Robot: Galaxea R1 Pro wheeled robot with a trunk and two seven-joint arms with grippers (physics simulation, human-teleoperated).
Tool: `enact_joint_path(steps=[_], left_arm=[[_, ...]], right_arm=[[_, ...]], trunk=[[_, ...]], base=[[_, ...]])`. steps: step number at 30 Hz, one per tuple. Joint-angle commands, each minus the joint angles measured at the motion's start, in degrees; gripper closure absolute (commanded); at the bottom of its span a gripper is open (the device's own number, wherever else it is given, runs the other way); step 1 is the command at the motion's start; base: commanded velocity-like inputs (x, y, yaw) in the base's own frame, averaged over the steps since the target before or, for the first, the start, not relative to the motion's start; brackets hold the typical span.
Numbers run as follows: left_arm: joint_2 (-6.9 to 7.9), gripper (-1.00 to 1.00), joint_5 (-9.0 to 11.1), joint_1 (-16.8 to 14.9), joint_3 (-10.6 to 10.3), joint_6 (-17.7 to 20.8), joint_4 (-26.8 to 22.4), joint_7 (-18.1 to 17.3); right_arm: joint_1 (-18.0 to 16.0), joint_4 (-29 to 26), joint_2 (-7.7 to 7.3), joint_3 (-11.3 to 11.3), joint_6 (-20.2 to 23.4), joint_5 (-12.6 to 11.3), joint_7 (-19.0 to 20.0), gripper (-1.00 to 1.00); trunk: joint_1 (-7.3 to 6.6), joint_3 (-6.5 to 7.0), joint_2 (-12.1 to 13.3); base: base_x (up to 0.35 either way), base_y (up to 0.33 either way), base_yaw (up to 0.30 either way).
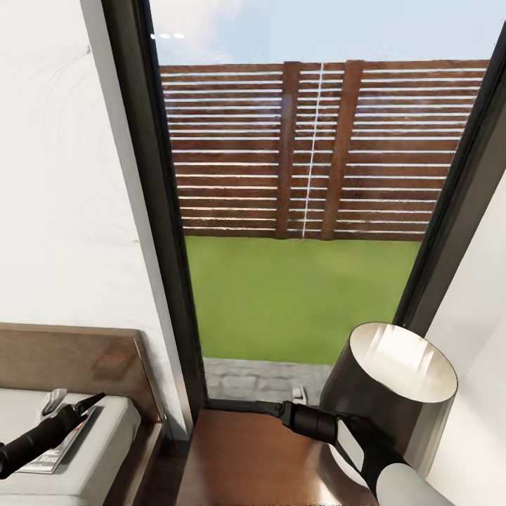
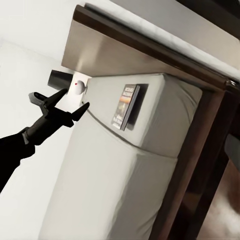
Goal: In the bedroom, move the book from the bed onto either nightstand, and place the two sandals side by side next to the bed.
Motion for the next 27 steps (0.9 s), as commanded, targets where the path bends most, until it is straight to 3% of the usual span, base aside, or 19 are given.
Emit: enact_joint_path(steps=[1,27], left_arm=[[-0.04,-1.0,0.2,0.0,0.1,0.5,0.0,-0.1],[-0.54,-1.0,0.2,0.0,0.0,0.5,0.0,-0.2]], right_arm=[[0.0,0.0,0.02,0.0,0.5,-0.3,0.1,-1.0],[0.0,0.0,0.03,-0.1,0.4,-0.3,0.1,-1.0]], trunk=[[0.0,-0.15,0.0],[0.0,-2.3,0.0]], base=[[0.0,0.0,0.0],[0.0,0.0,0.0]])
